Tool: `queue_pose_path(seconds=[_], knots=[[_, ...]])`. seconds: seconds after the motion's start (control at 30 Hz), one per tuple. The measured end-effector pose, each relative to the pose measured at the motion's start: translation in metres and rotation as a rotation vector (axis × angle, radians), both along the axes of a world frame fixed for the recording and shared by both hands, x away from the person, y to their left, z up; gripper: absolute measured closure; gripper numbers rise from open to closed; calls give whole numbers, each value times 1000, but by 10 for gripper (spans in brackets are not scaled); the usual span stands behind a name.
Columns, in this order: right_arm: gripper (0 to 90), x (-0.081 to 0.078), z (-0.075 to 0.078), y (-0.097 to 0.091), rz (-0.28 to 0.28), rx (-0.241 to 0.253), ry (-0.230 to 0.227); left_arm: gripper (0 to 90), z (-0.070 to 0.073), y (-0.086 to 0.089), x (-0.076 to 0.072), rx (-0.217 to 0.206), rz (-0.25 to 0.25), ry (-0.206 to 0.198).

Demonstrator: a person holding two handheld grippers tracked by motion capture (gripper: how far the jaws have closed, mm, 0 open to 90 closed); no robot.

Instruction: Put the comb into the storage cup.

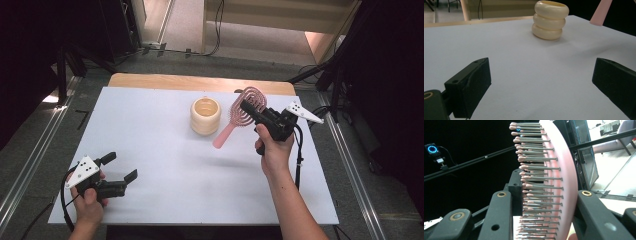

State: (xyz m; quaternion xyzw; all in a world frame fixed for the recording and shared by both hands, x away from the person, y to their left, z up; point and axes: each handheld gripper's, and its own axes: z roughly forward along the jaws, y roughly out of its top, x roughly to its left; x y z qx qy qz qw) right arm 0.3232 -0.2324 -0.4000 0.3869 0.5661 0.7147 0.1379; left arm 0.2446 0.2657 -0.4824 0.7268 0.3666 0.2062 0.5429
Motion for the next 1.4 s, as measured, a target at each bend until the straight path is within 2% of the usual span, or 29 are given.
queue_pose_path(seconds=[1.1, 1.4], knots=[[618, 23, 24, 6, -24, -12, -63, 27, 0, 0, -1, -2, 0, -2], [618, 28, 32, 7, -26, -2, -75, 27, 0, 0, -1, -2, -2, -2]])
